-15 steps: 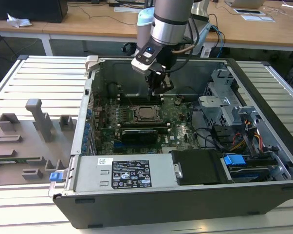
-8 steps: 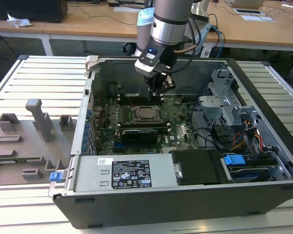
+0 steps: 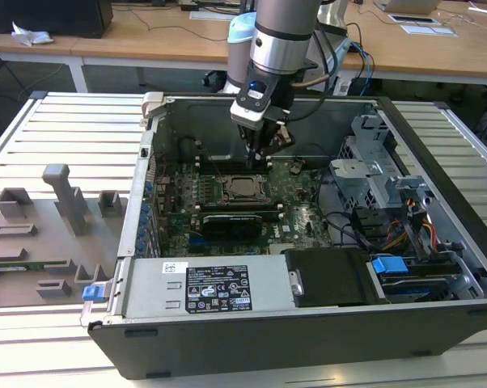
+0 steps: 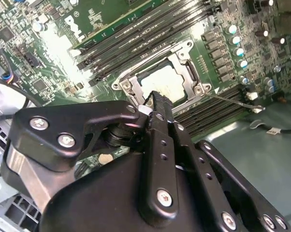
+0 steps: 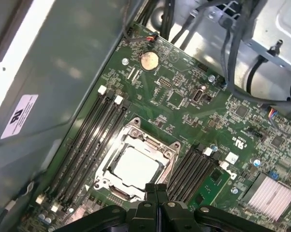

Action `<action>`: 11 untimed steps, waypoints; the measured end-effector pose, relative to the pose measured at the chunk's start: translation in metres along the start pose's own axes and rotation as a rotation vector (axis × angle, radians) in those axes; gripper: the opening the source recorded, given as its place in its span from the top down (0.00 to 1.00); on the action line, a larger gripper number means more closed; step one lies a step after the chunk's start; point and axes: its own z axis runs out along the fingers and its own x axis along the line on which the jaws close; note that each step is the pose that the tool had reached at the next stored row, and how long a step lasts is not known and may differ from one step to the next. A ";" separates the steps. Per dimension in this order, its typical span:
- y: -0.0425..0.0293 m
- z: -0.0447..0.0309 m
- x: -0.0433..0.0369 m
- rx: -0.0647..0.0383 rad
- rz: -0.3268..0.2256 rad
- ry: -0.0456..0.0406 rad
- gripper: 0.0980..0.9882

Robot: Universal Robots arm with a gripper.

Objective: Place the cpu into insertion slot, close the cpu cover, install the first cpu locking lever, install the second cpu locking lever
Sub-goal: 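Install the first cpu locking lever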

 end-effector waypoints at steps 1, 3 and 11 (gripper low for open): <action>0.0000 0.0000 0.0000 0.000 -0.019 -0.0019 0.99; 0.0000 0.0000 0.0000 0.000 -0.059 -0.0060 0.99; 0.0000 0.0000 0.0000 -0.002 -0.223 -0.0228 0.99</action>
